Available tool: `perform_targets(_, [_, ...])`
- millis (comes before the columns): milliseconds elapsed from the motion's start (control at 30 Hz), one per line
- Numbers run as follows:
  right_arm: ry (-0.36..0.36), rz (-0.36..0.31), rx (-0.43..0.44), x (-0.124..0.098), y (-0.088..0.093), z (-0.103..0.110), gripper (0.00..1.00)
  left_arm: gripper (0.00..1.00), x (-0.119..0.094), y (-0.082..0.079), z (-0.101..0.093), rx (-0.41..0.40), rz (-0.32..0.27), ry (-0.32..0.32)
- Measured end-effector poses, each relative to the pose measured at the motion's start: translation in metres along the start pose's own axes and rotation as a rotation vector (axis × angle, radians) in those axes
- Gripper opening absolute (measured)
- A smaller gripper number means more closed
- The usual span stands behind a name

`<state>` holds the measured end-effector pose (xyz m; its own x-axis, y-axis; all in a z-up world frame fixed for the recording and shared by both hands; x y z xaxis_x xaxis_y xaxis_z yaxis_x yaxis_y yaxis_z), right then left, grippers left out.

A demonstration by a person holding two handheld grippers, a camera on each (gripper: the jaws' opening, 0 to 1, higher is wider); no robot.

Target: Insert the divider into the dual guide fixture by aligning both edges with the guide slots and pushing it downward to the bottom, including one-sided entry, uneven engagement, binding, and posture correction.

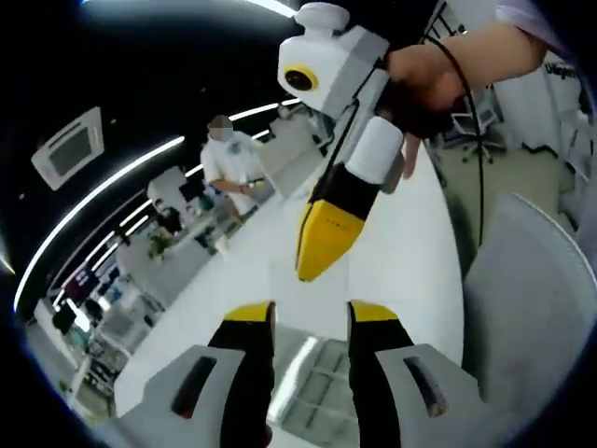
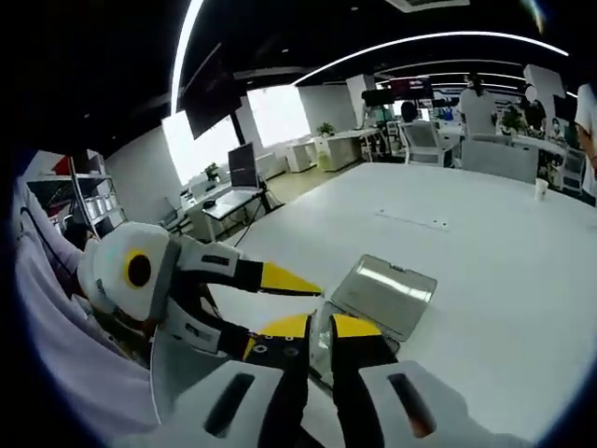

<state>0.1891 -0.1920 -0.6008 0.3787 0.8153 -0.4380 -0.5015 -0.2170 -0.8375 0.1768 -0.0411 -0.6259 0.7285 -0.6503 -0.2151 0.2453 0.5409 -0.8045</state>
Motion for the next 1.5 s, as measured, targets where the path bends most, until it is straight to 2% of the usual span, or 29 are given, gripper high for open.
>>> perform_targets(67, [-0.003, 0.003, 0.015, 0.0, 0.001, 0.0, 0.0, 0.28, 0.0, 0.0, -0.001, 0.024, -0.001, 0.003])
perform_targets(467, [0.004, -0.004, 0.095, 0.005, -0.006, 0.006, 0.0, 0.28, -0.003, 0.001, 0.006, 0.0, -0.007, 0.003])
perform_targets(733, [0.006, 0.002, 0.088, 0.009, -0.01, 0.008, 0.0, 0.33, -0.007, 0.002, 0.011, -0.02, -0.014, 0.01])
perform_targets(833, [0.001, 0.004, 0.078, 0.01, -0.012, 0.01, 0.0, 0.34, -0.009, 0.003, 0.016, -0.073, -0.018, 0.022])
perform_targets(933, [-0.007, 0.008, 0.059, 0.01, -0.016, 0.012, 0.0, 0.34, -0.011, 0.004, 0.022, -0.082, -0.02, 0.019])
perform_targets(1000, [-0.016, 0.016, 0.038, 0.01, -0.019, 0.013, 0.0, 0.35, -0.014, 0.004, 0.027, -0.139, -0.027, 0.032])
perform_targets(1233, [-0.044, 0.059, -0.054, 0.014, -0.033, 0.017, 0.0, 0.37, -0.03, 0.01, 0.054, -0.417, -0.066, 0.077])
perform_targets(1267, [-0.052, 0.07, -0.075, 0.015, -0.036, 0.017, 0.0, 0.37, -0.032, 0.012, 0.056, -0.434, -0.068, 0.107])
perform_targets(1300, [-0.056, 0.074, -0.089, 0.016, -0.037, 0.017, 0.0, 0.38, -0.035, 0.014, 0.062, -0.449, -0.065, 0.093])
perform_targets(1333, [-0.066, 0.085, -0.106, 0.018, -0.039, 0.018, 0.0, 0.39, -0.037, 0.016, 0.064, -0.454, -0.068, 0.108])
perform_targets(1367, [-0.066, 0.094, -0.118, 0.02, -0.041, 0.018, 0.0, 0.4, -0.04, 0.017, 0.064, -0.478, -0.057, 0.149])
perform_targets(1400, [-0.077, 0.106, -0.145, 0.022, -0.042, 0.018, 0.0, 0.41, -0.043, 0.021, 0.069, -0.483, -0.057, 0.128])
perform_targets(1500, [-0.092, 0.13, -0.181, 0.029, -0.046, 0.018, 0.0, 0.43, -0.051, 0.028, 0.074, -0.487, -0.037, 0.161])
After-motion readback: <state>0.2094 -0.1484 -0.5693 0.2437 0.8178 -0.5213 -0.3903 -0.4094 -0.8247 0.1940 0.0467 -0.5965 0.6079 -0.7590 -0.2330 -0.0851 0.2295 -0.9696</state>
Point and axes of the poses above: the point that each gripper's makers call its tool centre point, and the gripper's own axes: x roughly forward along the fingers, z roughly to its left, y roughly out of its underside, the point moved 10 cm from there along -x, roughly backward along the fingers, and after that the axes turned 10 degrees about -y, right-handed, at the moved point
